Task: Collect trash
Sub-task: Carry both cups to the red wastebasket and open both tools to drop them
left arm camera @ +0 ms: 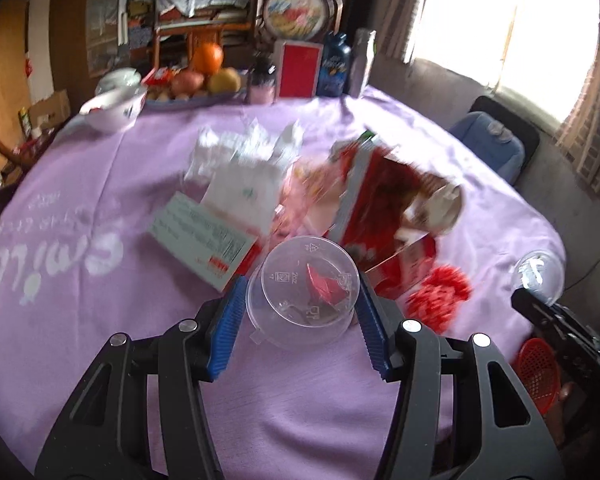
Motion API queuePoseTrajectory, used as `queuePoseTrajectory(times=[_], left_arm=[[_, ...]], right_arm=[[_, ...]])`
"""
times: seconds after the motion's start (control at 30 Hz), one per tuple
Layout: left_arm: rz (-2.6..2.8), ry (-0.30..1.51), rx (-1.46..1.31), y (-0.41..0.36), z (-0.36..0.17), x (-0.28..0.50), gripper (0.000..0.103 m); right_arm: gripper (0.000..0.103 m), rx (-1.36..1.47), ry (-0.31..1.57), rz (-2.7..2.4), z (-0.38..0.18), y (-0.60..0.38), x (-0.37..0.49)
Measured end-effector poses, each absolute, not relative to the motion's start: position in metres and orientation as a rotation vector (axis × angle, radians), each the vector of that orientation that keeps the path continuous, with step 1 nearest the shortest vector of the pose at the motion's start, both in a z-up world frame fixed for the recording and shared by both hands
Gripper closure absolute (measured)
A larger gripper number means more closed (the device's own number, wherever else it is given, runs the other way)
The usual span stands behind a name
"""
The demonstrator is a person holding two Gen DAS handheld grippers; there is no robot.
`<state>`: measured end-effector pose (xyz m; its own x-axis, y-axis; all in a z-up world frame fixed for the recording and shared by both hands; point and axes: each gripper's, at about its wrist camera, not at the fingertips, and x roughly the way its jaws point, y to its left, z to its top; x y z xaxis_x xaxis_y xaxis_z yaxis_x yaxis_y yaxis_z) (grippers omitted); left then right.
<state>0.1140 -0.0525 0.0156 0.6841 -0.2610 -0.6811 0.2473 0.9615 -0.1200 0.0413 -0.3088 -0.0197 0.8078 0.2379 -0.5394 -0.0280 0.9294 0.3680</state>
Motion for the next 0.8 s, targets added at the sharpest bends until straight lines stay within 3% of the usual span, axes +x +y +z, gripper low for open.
queuePoseTrajectory(times=[0.43,0.8], left_arm=[[-0.651,0.748,0.107,-0.192,0.043,0.103,0.049],[-0.988,0.802,0.266,-0.357,0.011,0.056,0.049]], right_arm=[[0.073,0.437,0.509,-0.243,-0.013,-0.434,-0.057],[0.073,0.557,0.596,-0.577,-0.081,-0.540,-0.148]])
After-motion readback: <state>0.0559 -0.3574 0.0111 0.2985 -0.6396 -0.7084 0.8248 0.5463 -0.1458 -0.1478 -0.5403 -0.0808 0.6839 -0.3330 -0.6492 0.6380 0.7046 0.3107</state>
